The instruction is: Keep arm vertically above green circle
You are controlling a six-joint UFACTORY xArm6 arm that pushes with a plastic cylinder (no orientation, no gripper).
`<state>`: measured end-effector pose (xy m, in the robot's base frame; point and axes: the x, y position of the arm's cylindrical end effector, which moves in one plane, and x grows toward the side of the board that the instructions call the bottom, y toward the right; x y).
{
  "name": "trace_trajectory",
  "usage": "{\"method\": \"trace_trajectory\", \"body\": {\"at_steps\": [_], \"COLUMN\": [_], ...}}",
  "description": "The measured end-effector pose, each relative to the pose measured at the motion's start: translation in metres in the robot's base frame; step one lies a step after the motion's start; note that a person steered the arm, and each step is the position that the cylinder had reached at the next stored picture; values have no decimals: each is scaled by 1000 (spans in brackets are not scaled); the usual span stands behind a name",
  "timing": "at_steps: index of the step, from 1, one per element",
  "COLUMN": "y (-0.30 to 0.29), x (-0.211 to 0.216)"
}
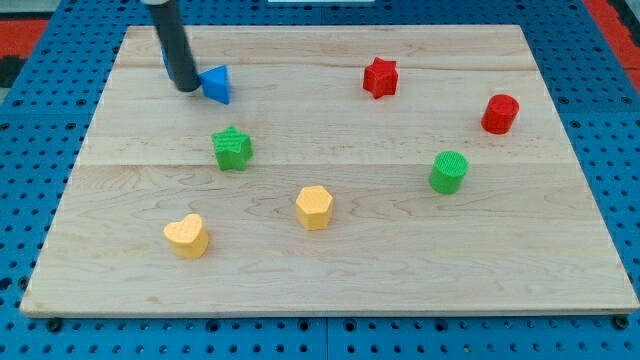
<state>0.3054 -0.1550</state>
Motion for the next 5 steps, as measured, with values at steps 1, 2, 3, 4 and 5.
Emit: {"method": "trace_trajectory", "body": {"at_steps": [1, 2, 3, 4, 5], "y": [53, 110, 160, 183, 229], "x": [-13, -13, -20, -64, -93]}}
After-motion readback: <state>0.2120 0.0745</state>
